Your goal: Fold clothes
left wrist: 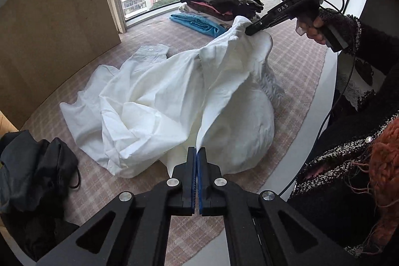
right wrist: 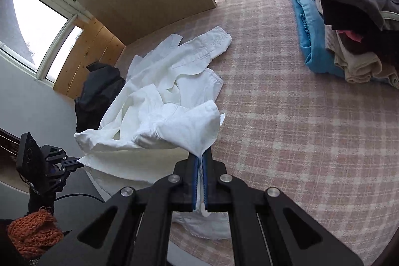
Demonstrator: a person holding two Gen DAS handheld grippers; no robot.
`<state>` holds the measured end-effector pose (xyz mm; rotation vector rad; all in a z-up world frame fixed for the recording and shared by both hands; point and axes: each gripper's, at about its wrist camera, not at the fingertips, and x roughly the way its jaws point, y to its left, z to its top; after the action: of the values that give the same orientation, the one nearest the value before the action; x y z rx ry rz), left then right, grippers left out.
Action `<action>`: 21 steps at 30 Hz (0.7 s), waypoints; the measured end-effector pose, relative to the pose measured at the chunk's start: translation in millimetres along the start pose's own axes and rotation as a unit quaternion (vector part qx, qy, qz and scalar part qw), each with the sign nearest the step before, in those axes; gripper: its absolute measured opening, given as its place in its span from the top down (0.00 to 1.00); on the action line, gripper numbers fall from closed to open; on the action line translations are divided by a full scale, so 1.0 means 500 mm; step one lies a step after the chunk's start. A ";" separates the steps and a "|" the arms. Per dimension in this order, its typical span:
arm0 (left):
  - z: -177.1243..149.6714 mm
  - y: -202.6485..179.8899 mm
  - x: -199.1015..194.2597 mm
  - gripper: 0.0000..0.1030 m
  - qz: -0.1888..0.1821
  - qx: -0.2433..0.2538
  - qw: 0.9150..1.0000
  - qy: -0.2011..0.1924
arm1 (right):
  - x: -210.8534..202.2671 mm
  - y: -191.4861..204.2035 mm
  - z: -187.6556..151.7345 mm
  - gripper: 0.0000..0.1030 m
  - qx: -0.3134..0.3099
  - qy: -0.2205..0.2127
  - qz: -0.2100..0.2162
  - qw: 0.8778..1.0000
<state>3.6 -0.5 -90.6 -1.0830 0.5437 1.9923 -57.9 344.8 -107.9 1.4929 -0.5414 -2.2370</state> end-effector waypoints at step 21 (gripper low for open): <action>0.064 0.019 0.084 0.61 0.022 0.166 0.985 0.039 | 0.011 -0.023 -0.039 0.97 0.007 0.041 -0.041 0.998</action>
<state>-33.7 34.0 -108.6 -0.9500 0.9123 1.8180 -43.1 349.7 -125.3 1.6331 -0.4793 -2.2255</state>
